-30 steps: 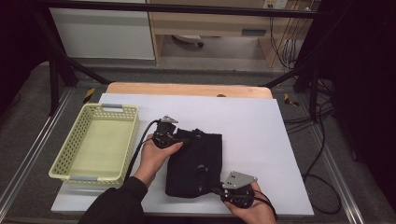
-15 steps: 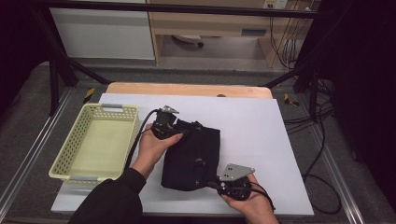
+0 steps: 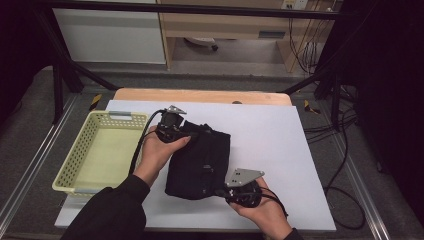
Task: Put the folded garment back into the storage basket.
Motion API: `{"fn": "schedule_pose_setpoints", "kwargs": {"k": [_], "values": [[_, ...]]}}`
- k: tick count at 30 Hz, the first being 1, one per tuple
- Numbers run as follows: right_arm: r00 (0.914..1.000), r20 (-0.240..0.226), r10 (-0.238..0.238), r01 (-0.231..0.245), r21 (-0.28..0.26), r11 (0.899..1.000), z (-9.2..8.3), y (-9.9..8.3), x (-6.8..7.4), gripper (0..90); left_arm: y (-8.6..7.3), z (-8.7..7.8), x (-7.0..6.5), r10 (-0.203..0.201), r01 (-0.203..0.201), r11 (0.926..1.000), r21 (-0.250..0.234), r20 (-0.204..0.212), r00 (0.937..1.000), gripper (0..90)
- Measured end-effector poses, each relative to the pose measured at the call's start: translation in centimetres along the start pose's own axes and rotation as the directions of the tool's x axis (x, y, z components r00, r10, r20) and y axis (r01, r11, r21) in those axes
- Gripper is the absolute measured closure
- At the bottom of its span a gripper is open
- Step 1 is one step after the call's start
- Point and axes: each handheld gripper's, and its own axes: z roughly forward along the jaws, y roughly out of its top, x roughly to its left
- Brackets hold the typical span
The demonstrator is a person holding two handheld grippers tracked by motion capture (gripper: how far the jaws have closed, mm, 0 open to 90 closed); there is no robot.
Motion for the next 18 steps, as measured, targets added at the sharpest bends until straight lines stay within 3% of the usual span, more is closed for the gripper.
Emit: {"fn": "schedule_pose_setpoints", "kwargs": {"k": [18], "values": [[0.9997,-0.019,-0.017,0.017,0.001,1.000,0.8,1.5,0.0,76.3,0.6,-1.2,0.5,0.001,-0.001,1.0000,-0.007,-0.013,0.9999,55.3]]}}
